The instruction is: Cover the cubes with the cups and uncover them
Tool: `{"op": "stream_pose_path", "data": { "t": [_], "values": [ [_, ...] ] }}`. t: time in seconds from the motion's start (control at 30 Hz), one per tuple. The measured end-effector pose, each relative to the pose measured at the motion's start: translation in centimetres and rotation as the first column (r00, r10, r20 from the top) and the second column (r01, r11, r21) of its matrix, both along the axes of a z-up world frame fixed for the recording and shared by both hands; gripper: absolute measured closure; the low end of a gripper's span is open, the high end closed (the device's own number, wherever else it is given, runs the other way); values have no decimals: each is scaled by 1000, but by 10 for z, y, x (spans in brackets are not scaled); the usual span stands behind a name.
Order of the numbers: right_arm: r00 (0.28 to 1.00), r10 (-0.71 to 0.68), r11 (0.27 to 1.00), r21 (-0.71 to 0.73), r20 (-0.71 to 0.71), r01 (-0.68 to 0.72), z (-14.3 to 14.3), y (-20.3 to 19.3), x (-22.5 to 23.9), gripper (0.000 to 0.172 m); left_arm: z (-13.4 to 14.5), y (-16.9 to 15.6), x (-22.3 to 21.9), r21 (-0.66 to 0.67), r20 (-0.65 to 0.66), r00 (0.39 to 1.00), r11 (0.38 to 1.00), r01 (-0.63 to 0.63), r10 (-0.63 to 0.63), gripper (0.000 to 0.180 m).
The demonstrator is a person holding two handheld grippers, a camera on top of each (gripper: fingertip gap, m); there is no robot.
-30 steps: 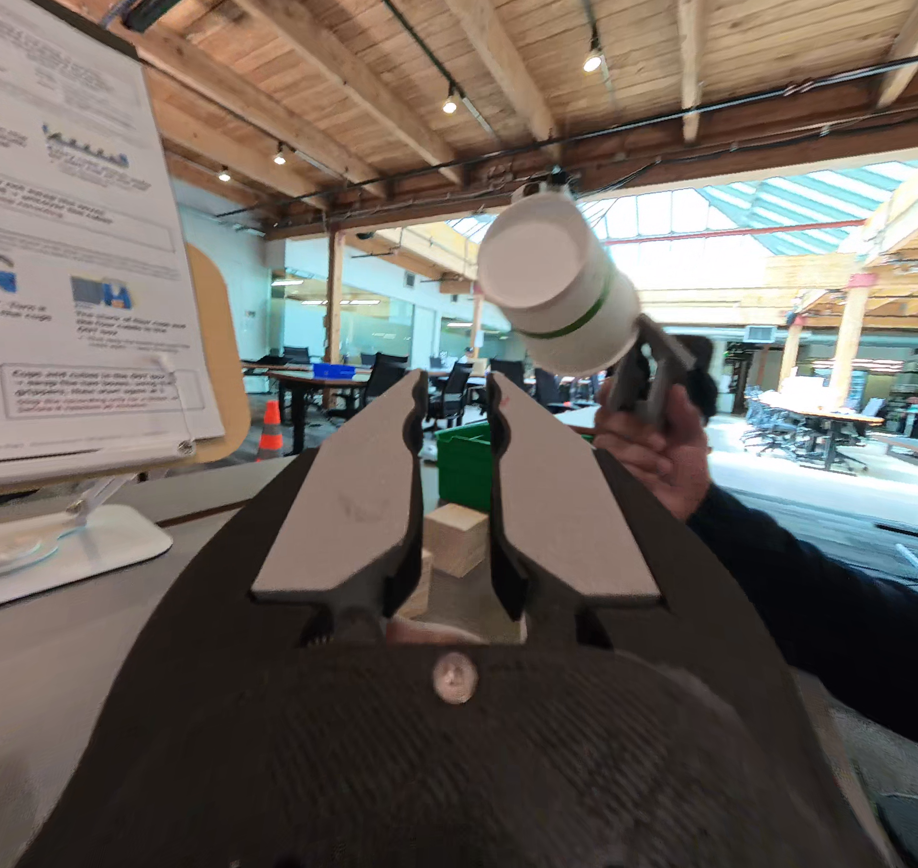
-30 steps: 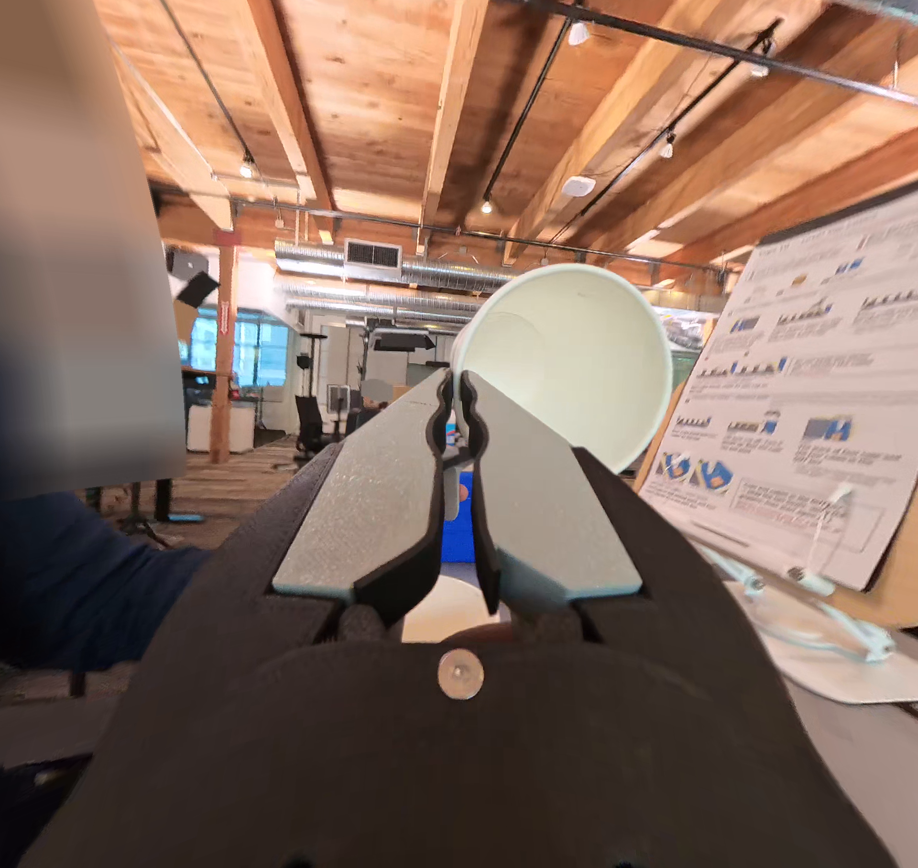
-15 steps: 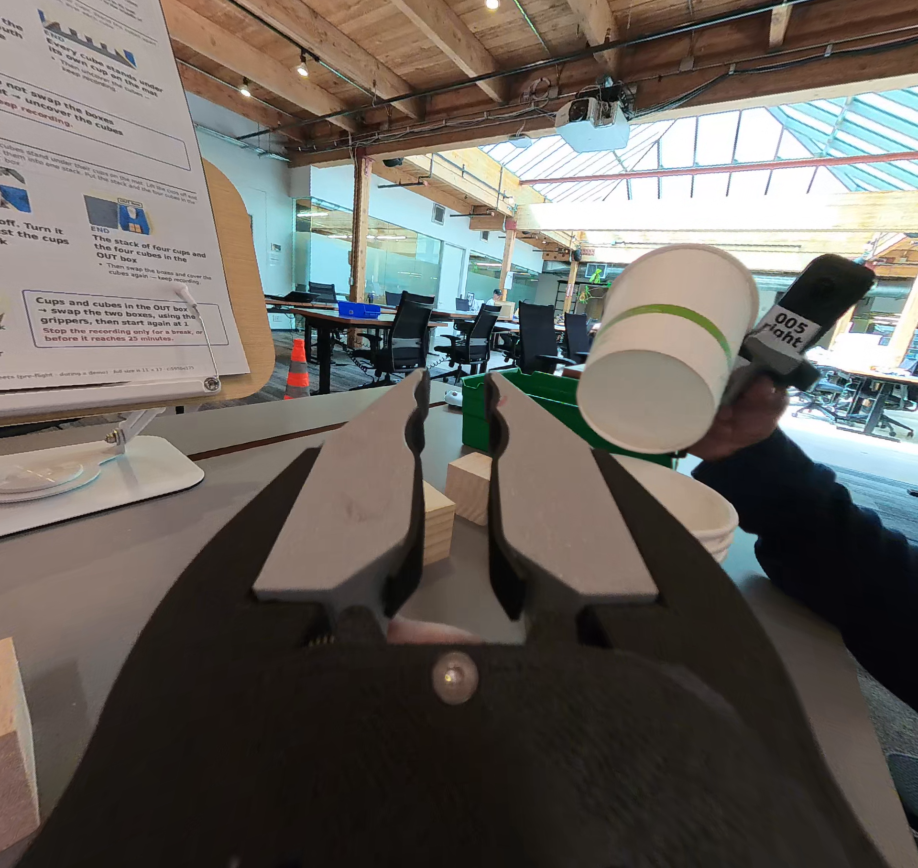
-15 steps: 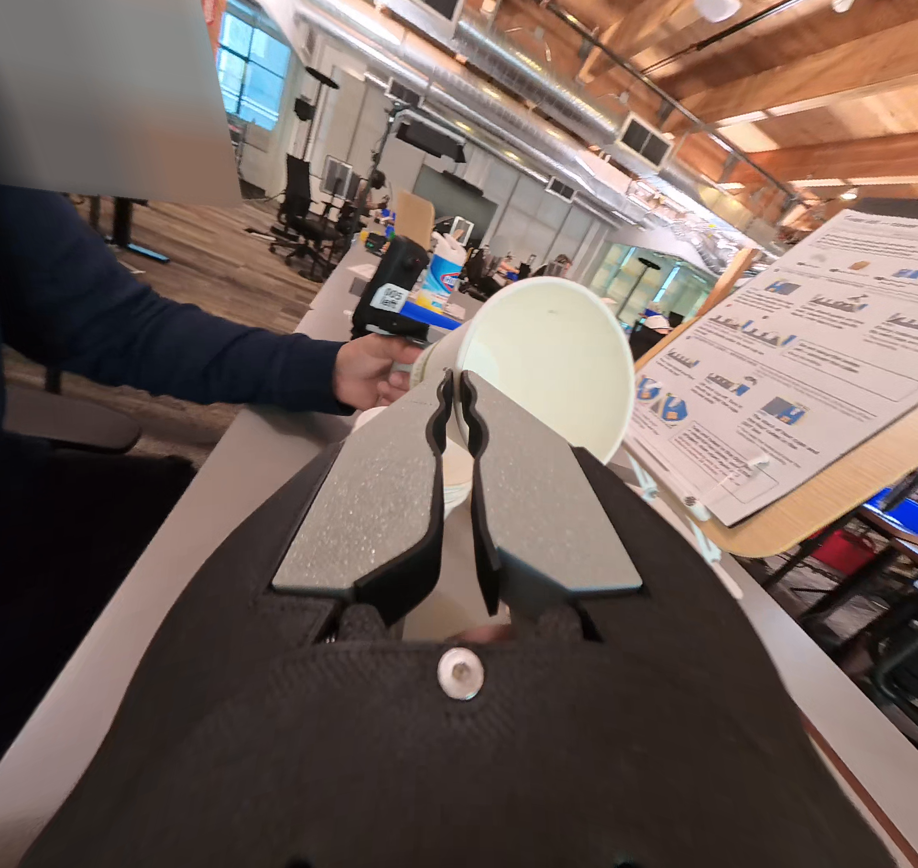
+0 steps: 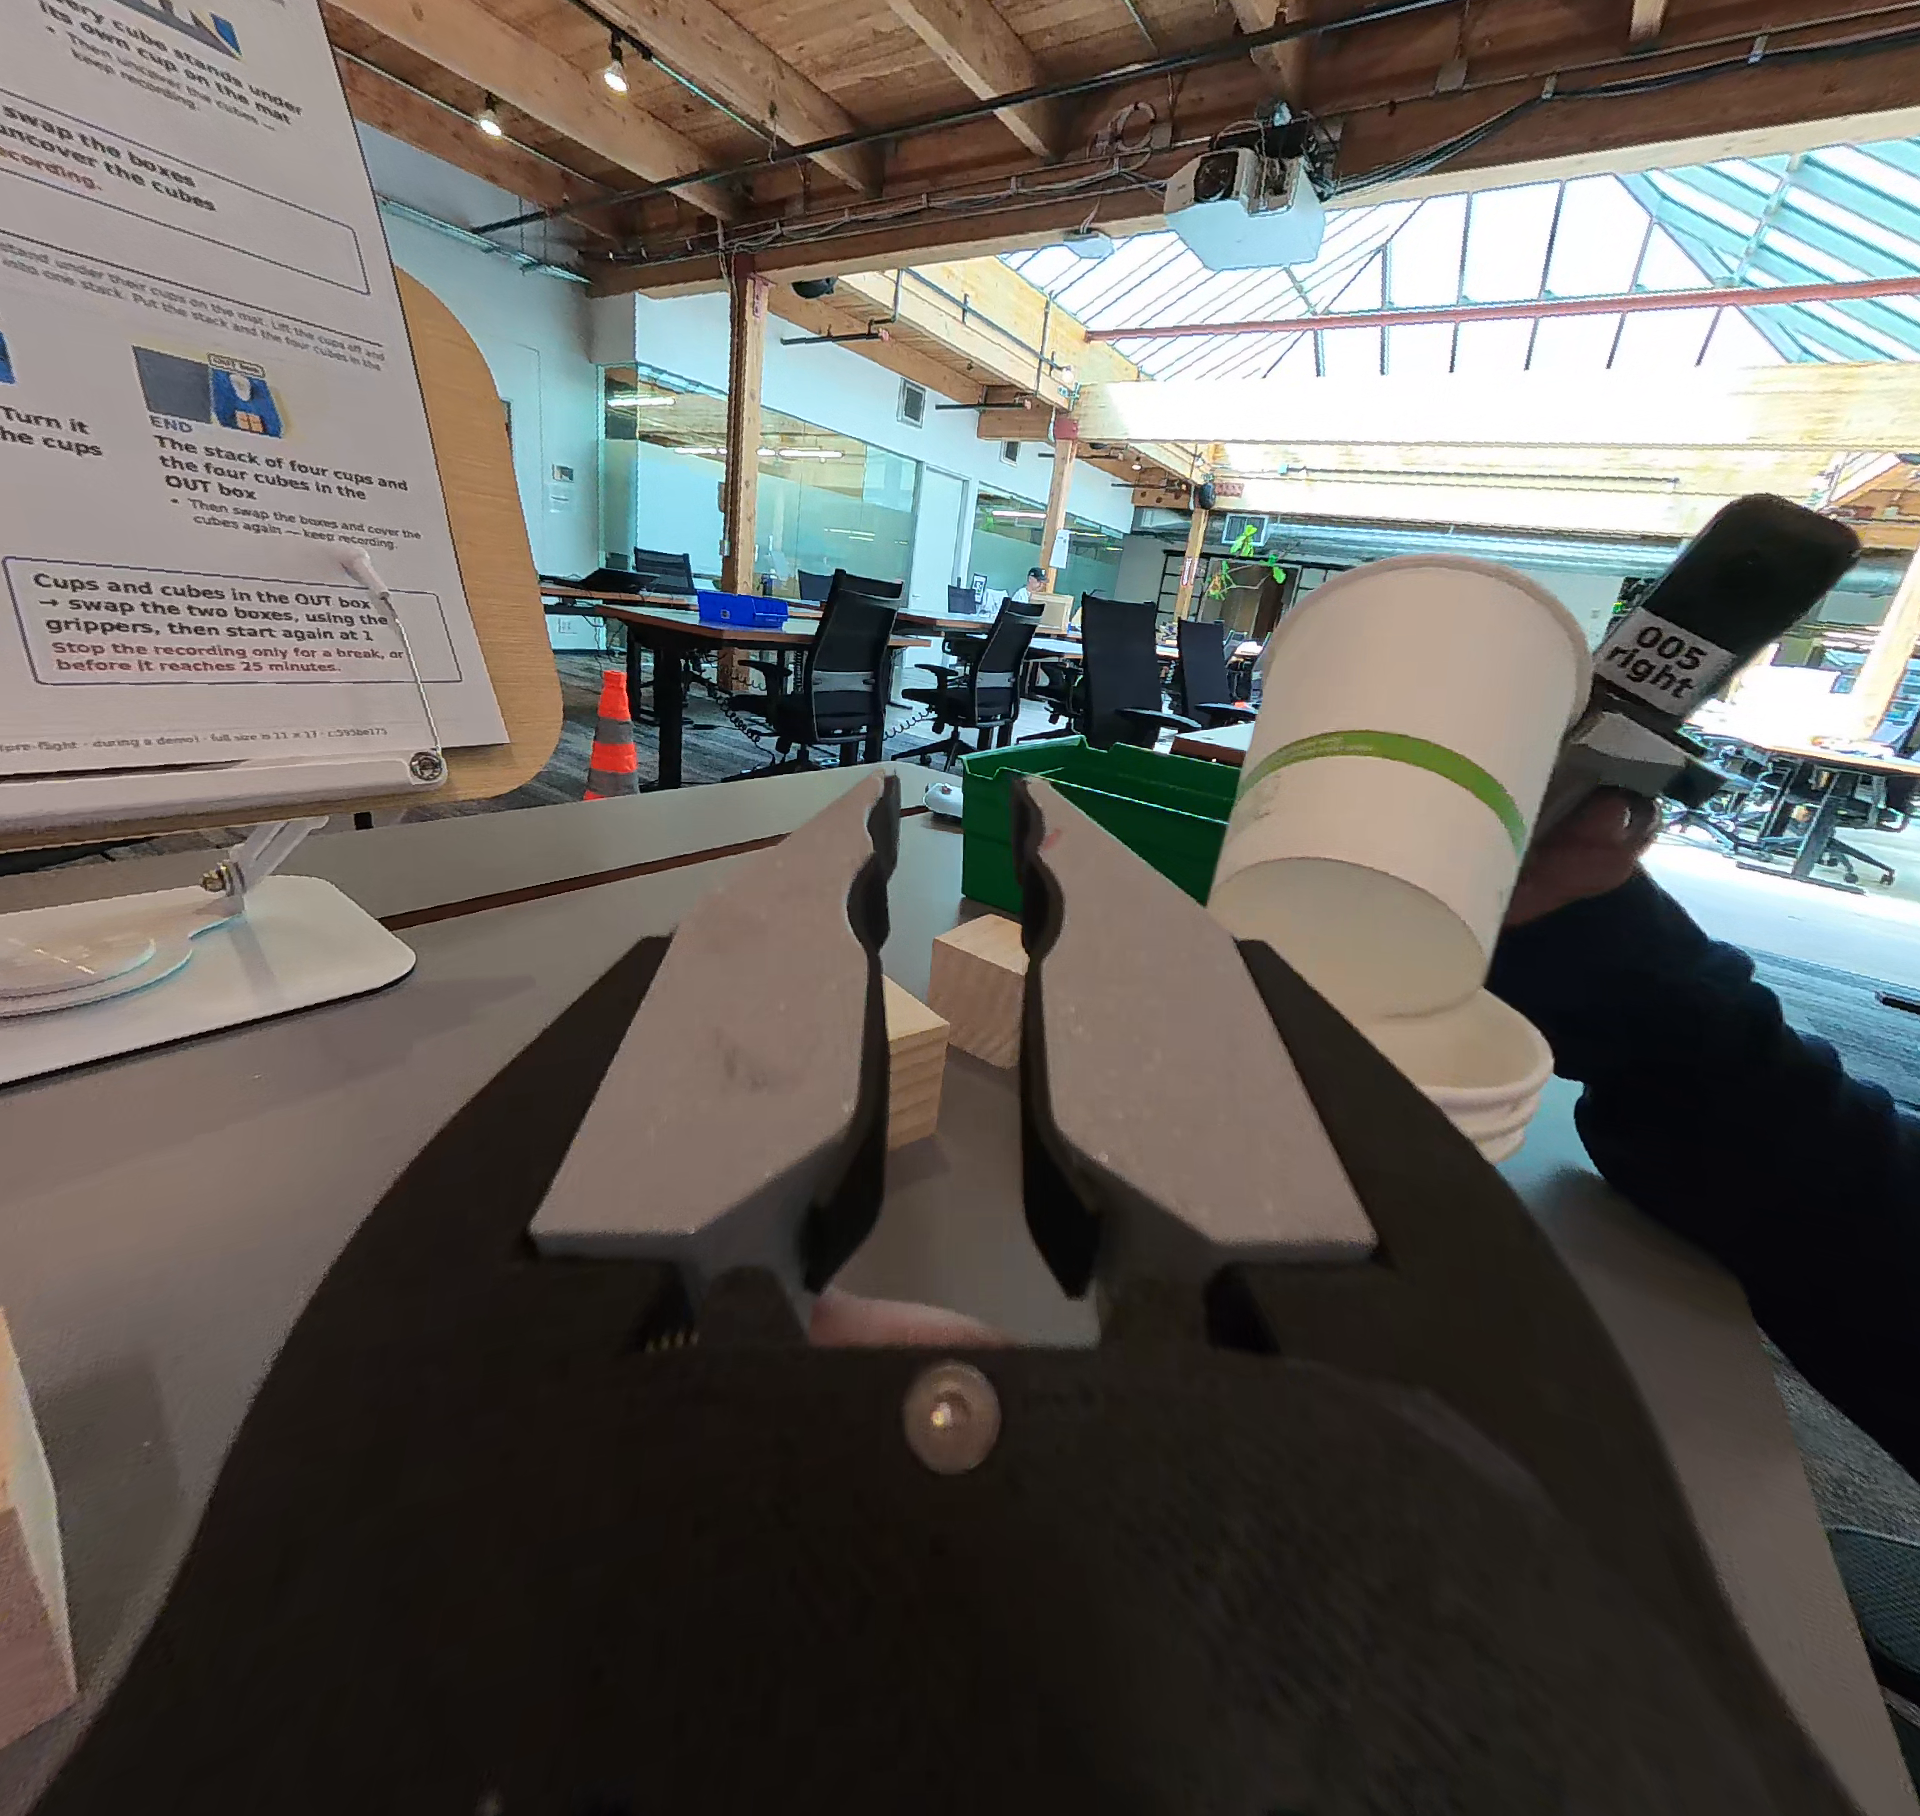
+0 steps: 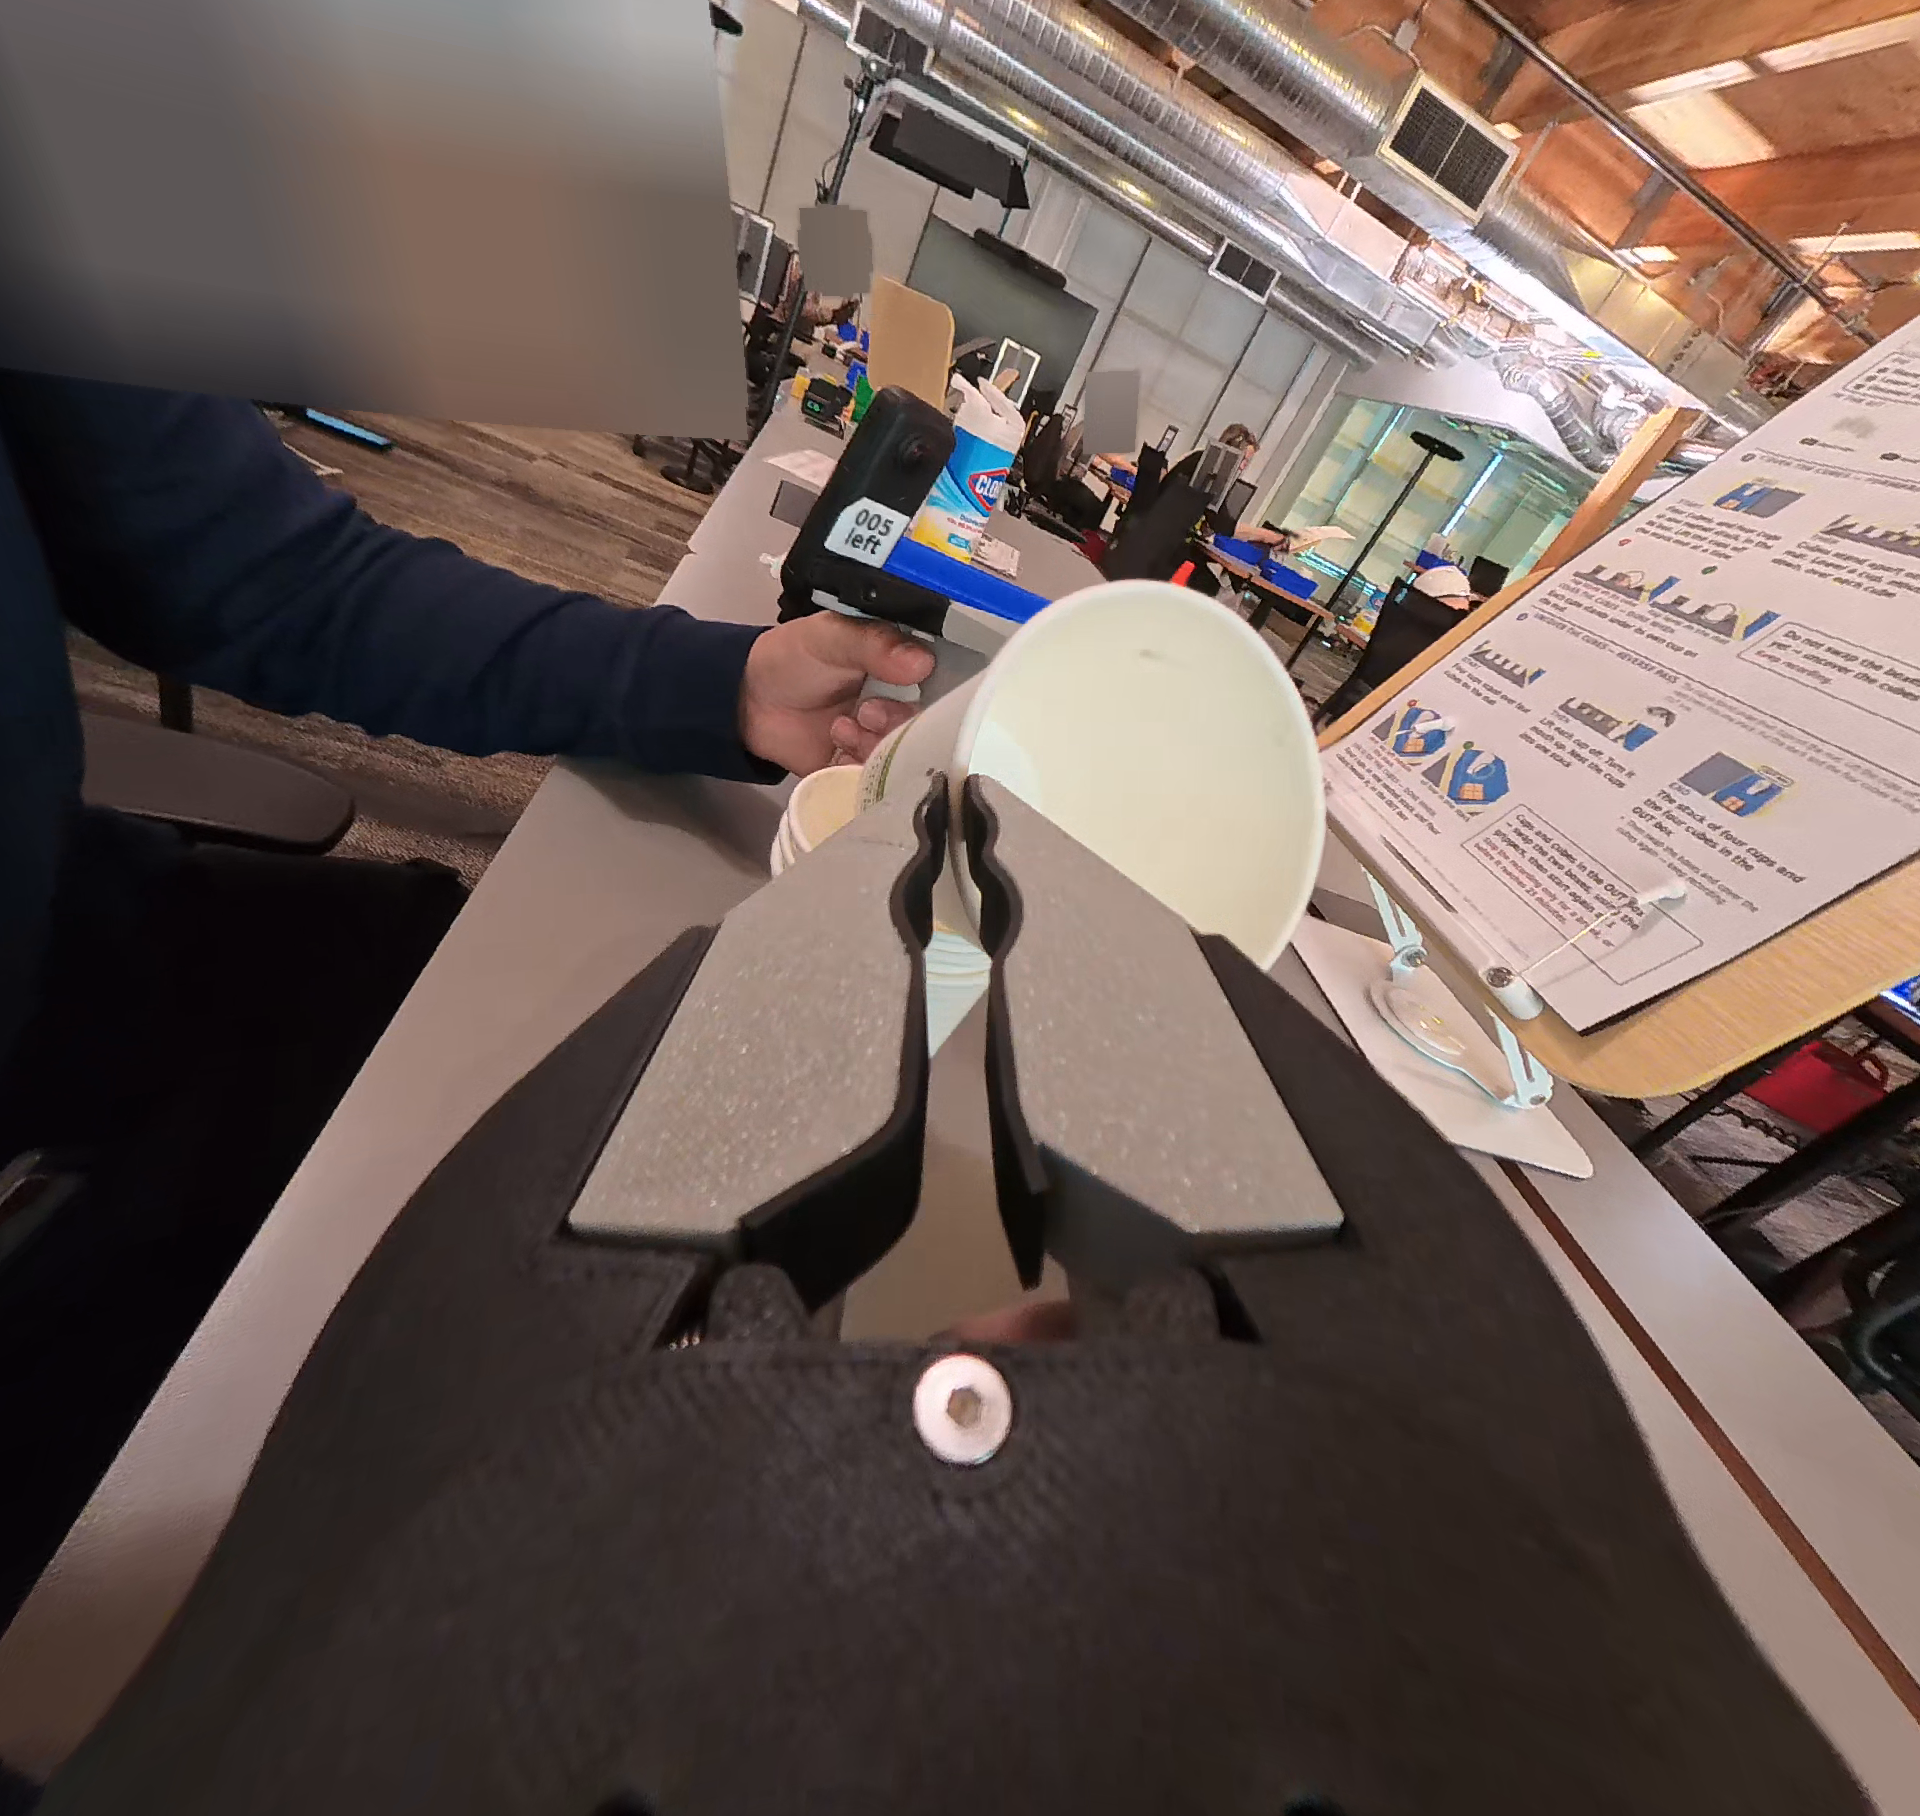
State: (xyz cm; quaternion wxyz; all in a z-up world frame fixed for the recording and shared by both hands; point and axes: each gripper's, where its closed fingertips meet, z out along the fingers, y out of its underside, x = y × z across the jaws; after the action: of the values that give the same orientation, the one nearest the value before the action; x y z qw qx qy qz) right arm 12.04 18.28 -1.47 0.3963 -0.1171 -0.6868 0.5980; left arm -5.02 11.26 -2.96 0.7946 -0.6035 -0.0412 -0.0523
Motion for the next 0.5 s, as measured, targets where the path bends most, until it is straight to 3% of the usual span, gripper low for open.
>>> {"op": "stream_pose_path", "data": {
  "t": [0.5],
  "values": [
    [1000, 1, 1000, -24, -16, -1, 2, -6, -1, 172, -3, 2, 2, -21, 1, 1000, 1000, 14, -14, 162]
  ]
}}
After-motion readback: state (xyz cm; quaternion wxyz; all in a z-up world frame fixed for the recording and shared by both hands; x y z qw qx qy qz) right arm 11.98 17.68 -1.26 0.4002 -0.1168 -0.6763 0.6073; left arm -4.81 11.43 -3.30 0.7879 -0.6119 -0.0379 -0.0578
